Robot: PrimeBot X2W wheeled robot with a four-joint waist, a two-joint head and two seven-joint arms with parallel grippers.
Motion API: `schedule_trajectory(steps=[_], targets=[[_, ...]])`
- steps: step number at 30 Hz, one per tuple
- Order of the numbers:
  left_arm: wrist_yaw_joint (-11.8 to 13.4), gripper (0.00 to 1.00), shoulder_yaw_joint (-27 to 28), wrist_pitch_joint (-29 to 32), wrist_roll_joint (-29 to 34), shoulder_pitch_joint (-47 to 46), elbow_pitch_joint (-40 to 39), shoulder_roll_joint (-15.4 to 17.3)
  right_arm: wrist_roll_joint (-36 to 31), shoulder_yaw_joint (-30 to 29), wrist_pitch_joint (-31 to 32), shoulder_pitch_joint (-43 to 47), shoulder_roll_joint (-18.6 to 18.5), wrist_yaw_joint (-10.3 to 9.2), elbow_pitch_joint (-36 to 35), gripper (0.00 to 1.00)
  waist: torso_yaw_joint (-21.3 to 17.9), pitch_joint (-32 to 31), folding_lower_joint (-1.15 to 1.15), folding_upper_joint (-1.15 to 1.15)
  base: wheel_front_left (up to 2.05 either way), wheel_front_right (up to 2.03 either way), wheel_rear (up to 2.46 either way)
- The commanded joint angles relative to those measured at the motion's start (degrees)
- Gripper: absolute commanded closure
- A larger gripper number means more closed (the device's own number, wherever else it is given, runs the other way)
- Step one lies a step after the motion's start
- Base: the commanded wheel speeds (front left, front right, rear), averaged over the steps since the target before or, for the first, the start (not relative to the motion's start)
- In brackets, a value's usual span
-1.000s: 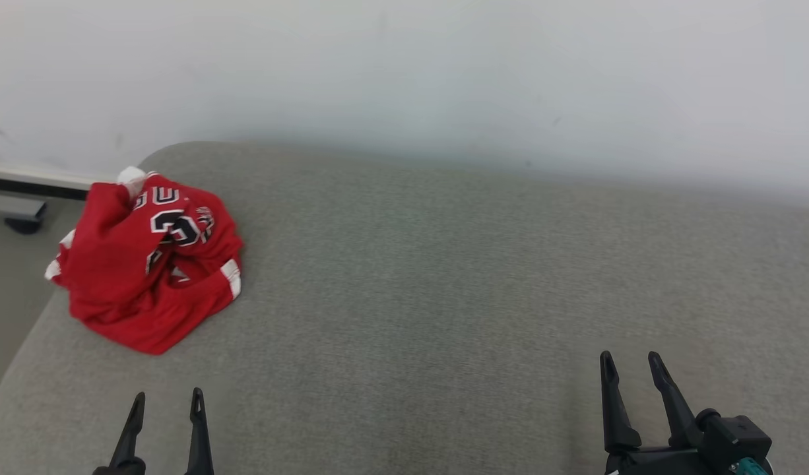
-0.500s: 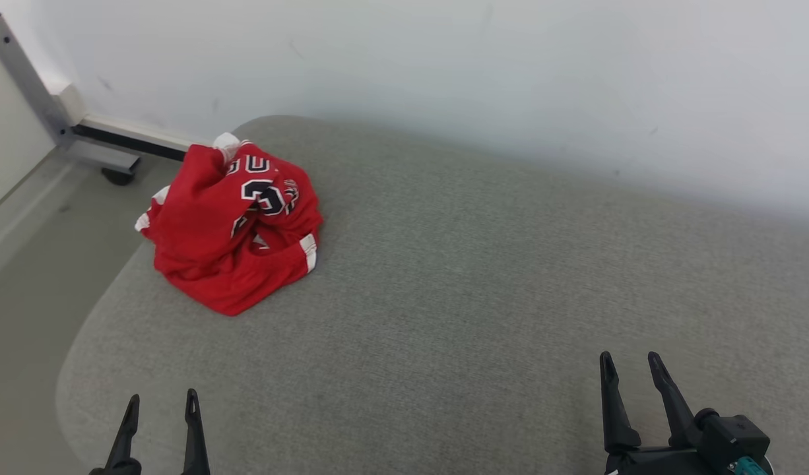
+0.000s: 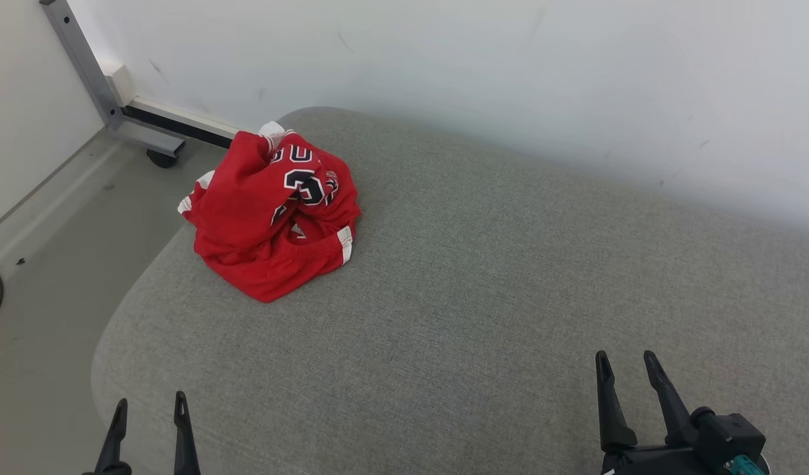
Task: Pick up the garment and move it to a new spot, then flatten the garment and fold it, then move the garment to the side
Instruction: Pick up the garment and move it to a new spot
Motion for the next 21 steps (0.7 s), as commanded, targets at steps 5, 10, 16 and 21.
schedule_trajectory(steps=[5, 10, 16, 21], targets=[[0.5, 0.0, 0.6, -0.2, -0.6, 0.8, -0.4, 0.2, -0.5, 0.5, -0.1, 0.0, 0.1, -0.12, 0.1, 0.0, -0.1, 0.1, 0.0, 0.0, 0.0, 0.0, 0.0], [0.3, 0.0, 1.3, -0.2, -1.0, -0.5, -0.6, 0.6, -0.9, 1.1, -0.1, -1.3, 0.1, -0.12, 0.1, 0.0, -1.7, 1.1, 0.0, 0.0, 0.0, 0.0, 0.0], [0.5, 0.0, 3.6, -0.2, -2.1, -5.1, -1.8, 1.9, -2.1, 0.7, -0.1, -3.4, 0.1, -0.12, -0.2, 0.0, -5.9, 3.8, 0.0, 0.0, 0.0, 0.0, 0.0], [-0.1, 0.0, 5.6, -0.2, -3.5, -11.3, -1.6, 4.0, -3.2, 0.0, -0.1, -5.2, 0.1, -0.12, -0.9, 0.0, -10.6, 7.1, 0.0, 0.0, 0.0, 0.0, 0.0]])
